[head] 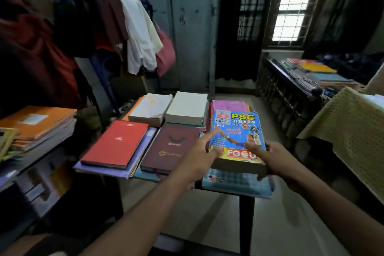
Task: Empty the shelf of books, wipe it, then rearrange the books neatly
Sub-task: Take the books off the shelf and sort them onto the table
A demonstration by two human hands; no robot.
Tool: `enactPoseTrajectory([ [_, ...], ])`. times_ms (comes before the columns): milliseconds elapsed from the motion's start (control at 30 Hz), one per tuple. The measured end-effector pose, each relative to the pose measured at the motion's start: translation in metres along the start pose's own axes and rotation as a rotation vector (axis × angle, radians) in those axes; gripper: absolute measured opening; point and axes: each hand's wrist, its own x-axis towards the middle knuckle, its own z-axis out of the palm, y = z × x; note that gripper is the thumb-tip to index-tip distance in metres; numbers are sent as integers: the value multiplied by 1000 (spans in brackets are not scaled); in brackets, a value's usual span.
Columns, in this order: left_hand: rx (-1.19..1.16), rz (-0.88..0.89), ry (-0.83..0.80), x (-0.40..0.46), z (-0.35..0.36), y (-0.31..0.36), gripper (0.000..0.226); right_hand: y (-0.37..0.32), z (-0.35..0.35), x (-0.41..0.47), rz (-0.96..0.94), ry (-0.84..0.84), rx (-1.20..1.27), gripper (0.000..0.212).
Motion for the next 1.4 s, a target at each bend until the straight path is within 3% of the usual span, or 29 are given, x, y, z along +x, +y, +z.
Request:
enactPoseTrajectory([
  [100,209,-35,-87,25,4,-12,46,16,-5,21,62,73,-355,48],
  [200,388,-63,-93,30,10,-24,49,50,7,31,93,119,-820,89],
  [333,387,-76,-79,17,13,-29,58,62,13,27,92,218,-812,90],
  [433,311,-70,-66,8,8,-24,59,47,22,28,-275,421,-839,88],
  [500,203,1,9,3,-7,-19,49,23,49,30,-517,291,-695,79],
  [600,-5,66,143,-23,-53,-7,30,-23,107,32,-688,-8,-522,58],
  [733,39,99,617,-116,-164,-9,21,-88,228,27,-861,-370,-395,46],
  [900,-159,18,1178,-232,-270,-50,7,-129,373,0,-1022,-660,-503,44],
  [967,-18,-36,1348,-270,-288,-71,6,-133,419,-11,-1009,-710,-494,46],
  [1067,508,-146,1545,-324,-299,-94,11,-130,475,-22,-1069,-735,-553,55],
  [1133,867,-381,1521,-360,-307,-103,43,-124,502,-34,-1119,-751,-559,56],
  [1167,944,-558,1415,-375,-311,-106,60,-121,511,-42,-1156,-758,-564,58],
  [1233,924,-860,1171,-397,-318,-110,90,-116,530,-58,-1239,-775,-618,71],
  [1267,883,-916,1119,-402,-321,-110,100,-115,537,-66,-1239,-786,-636,78],
  [1333,819,-949,1177,-412,-330,-112,102,-117,555,-82,-1025,-872,-545,76],
  [1400,766,-1027,1215,-425,-345,-110,91,-125,568,-98,-531,-1007,-272,59],
])
